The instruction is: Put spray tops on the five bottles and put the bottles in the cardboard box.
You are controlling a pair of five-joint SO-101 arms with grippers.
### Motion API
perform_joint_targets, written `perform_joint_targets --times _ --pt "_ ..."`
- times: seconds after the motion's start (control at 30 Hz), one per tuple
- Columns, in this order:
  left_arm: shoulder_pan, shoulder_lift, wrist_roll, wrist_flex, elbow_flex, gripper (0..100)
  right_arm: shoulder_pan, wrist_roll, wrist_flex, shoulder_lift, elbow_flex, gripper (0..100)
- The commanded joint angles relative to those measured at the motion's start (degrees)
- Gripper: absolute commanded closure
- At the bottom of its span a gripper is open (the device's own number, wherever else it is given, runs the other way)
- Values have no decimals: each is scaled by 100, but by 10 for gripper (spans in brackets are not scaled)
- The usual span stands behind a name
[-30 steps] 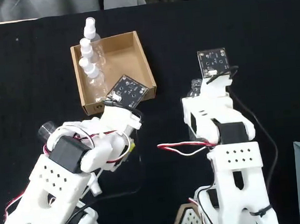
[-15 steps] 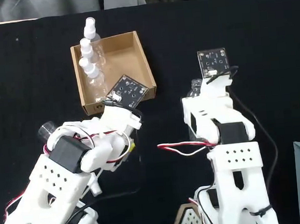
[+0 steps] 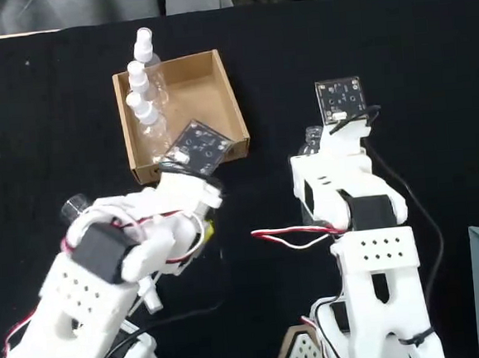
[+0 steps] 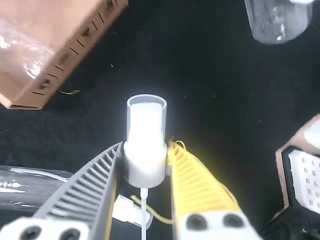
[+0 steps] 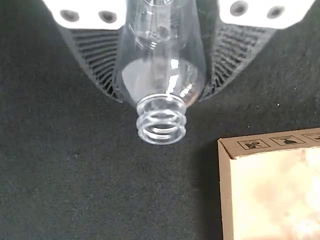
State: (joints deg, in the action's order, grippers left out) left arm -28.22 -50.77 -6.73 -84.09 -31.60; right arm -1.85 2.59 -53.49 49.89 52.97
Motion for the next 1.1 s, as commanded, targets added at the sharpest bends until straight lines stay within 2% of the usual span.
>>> perform_joint_targets --times 0.0,0.23,0.5,0.83,1.07 --pt "505 -580 70 88 127 971 -62 -35 70 277 -40 899" --pt "963 -862 70 97 163 971 -158 -44 70 277 22 899" --pt "971 -870 642 316 180 971 -431 0 -88 391 4 898" --pt "971 -870 642 580 198 971 -703 18 -88 1851 629 899" --pt "971 -870 642 571 462 971 -730 18 -88 2070 734 899"
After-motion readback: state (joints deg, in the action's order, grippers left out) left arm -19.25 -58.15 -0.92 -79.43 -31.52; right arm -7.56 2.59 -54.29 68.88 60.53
